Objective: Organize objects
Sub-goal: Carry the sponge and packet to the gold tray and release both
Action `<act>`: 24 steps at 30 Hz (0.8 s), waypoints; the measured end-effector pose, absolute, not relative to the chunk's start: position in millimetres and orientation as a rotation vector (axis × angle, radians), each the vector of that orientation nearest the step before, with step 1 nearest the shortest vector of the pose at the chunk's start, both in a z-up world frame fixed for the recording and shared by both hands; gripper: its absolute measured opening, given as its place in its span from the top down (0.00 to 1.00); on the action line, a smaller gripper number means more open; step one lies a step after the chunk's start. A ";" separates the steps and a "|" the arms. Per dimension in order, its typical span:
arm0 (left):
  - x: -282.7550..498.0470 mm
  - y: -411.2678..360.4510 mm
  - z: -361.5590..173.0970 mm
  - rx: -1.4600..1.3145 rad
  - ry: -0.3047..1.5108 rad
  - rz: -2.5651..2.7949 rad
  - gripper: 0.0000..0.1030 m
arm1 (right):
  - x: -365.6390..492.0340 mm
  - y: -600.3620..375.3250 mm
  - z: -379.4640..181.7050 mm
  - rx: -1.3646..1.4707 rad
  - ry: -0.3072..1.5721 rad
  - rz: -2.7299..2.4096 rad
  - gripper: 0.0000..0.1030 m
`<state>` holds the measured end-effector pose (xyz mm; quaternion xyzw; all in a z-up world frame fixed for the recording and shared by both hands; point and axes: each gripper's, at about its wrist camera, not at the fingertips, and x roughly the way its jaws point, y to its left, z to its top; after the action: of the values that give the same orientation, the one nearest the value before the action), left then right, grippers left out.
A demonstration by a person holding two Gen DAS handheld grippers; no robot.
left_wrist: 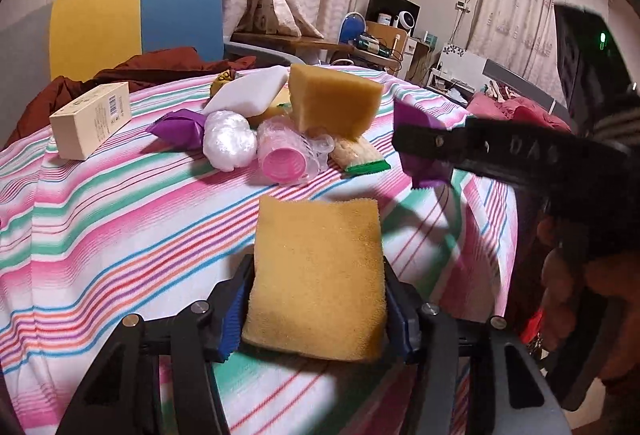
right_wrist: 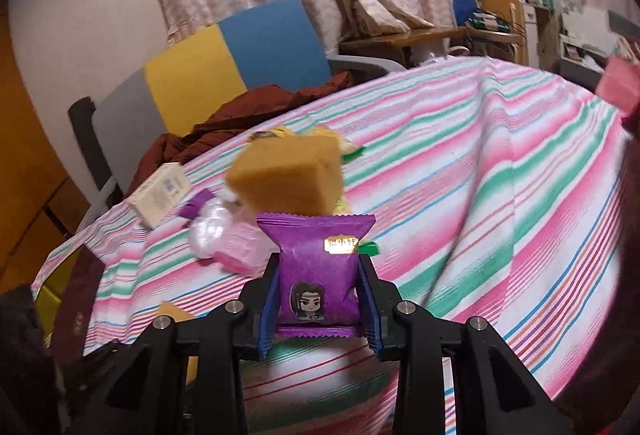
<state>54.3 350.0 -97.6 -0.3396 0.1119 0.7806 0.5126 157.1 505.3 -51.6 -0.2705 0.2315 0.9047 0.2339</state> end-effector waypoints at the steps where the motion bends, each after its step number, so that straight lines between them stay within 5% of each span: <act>1: 55.0 346.3 -97.6 -0.817 0.262 1.876 0.44 | 156.5 501.3 -48.8 -0.745 0.630 2.495 0.65; 7: 73.3 322.9 -93.7 -0.798 0.303 1.909 0.45 | 147.2 477.6 -44.0 -0.803 0.626 2.538 0.65; 24: 82.0 172.7 -32.1 -0.715 0.048 2.138 0.45 | 120.7 386.5 -24.4 -0.887 0.594 2.751 0.65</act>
<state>82.0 172.7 -32.1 -0.2863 0.0194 0.8565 0.4291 120.7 386.5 -24.4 -0.2992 0.2003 0.9280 0.0954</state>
